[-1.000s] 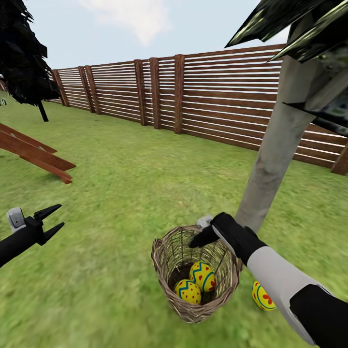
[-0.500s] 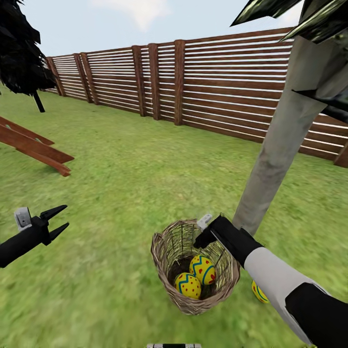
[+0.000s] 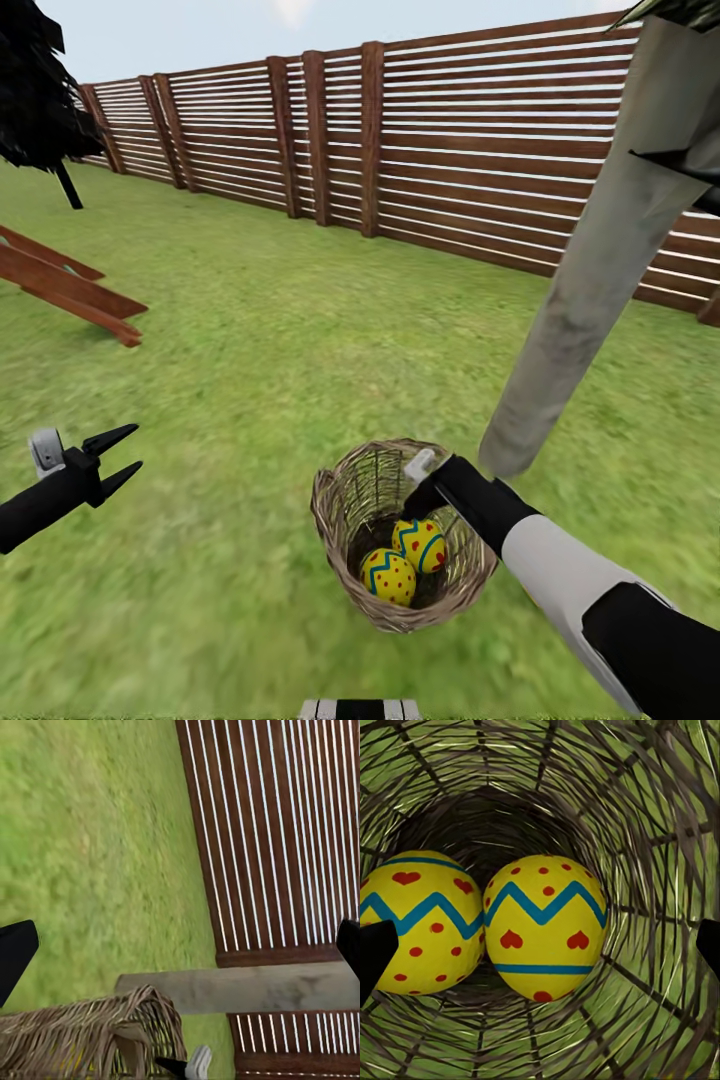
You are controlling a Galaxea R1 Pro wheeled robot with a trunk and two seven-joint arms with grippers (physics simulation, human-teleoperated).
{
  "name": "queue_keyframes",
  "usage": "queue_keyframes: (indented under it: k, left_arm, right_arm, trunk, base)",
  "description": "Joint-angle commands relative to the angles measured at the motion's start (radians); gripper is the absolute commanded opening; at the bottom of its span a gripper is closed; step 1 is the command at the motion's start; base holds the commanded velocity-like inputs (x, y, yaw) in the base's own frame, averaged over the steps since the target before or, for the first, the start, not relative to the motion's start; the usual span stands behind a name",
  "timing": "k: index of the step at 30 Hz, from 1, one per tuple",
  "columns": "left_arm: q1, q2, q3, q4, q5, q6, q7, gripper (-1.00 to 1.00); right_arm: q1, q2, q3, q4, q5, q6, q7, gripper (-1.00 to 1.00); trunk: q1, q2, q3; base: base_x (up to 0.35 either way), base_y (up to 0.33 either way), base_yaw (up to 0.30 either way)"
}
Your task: Take the three Easter eggs out of the wicker basket on the lawn in the garden, then place them on the lawn next to a single tree (choose any tree) so that all three eggs are next to the same tree and none are left in the basket.
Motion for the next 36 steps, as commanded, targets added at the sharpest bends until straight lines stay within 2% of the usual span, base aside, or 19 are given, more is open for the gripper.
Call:
queue_keyframes:
  k: [1,7,10,18,27,33,36]
  left_arm:
    - [-0.001,0.000,0.001,0.001,-0.008,0.005,-0.009,1.00]
    - [-0.001,0.000,0.001,0.000,-0.008,0.005,-0.009,1.00]
    - [-0.001,0.000,0.001,-0.007,-0.008,0.003,-0.009,1.00]
    - [-0.001,-0.001,0.001,-0.007,-0.008,0.003,-0.009,1.00]
    - [-0.001,-0.003,0.001,-0.001,-0.008,0.003,-0.009,1.00]
    - [-0.001,-0.004,0.001,-0.002,-0.007,0.003,-0.009,1.00]
    - [-0.001,-0.004,0.001,-0.003,-0.008,0.003,-0.009,1.00]
  right_arm:
    - [-0.001,0.000,0.001,0.000,0.034,-0.006,0.010,1.00]
    - [-0.001,-0.004,0.000,-0.004,0.052,-0.013,0.020,1.00]
    - [-0.001,-0.005,0.002,-0.006,0.054,-0.014,0.060,1.00]
    - [-0.001,-0.006,0.005,-0.007,0.057,-0.012,0.088,1.00]
    - [-0.001,-0.008,0.002,-0.010,0.057,-0.012,0.092,1.00]
    - [-0.001,-0.007,-0.005,-0.014,0.055,-0.014,0.132,1.00]
    - [-0.001,-0.007,-0.006,-0.014,0.051,-0.014,0.137,1.00]
  trunk:
    - [0.000,-0.001,-0.005]
    - [0.001,-0.001,-0.009]
    - [0.001,-0.001,-0.009]
    - [0.001,-0.001,-0.009]
    - [0.001,-0.001,-0.009]
    - [0.001,-0.001,-0.009]
    - [0.002,-0.002,-0.020]
  base:
    - [0.000,0.000,0.000]
    - [0.000,0.000,0.000]
    - [0.002,-0.020,0.000]
    - [0.063,-0.188,0.000]
    - [0.005,-0.012,0.000]
    - [0.000,0.000,0.000]
    - [0.000,0.000,0.000]
